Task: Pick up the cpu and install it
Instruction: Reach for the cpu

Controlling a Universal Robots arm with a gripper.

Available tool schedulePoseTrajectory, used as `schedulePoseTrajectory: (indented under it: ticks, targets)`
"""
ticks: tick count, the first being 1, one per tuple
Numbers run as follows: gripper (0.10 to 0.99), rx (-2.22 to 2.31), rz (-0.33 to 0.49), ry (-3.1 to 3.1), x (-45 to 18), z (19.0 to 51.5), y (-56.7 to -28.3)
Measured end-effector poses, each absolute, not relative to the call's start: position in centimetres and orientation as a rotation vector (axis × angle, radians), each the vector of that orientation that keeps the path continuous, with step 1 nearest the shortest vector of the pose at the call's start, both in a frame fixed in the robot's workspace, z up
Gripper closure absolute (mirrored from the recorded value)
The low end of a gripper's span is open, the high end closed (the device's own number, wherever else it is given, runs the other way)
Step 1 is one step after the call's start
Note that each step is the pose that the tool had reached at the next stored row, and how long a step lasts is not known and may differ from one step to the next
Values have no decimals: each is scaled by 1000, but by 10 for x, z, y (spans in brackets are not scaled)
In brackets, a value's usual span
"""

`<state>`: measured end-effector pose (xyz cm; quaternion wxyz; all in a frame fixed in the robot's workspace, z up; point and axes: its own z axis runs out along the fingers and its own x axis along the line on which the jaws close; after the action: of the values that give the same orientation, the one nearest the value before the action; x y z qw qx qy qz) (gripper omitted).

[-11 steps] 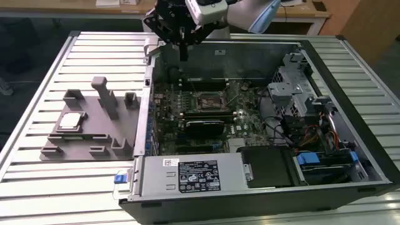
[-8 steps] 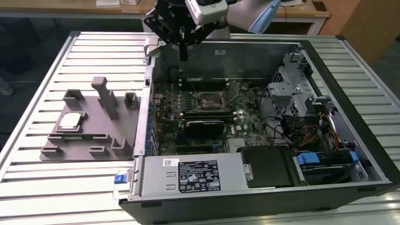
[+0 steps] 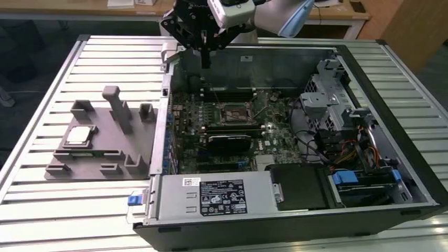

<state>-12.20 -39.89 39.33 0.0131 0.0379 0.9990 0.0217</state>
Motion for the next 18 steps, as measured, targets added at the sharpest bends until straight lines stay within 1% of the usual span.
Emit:
schedulePoseTrajectory:
  ticks: [18]
  targets:
    - [980, 118, 68, 3112, -142, 393, -399]
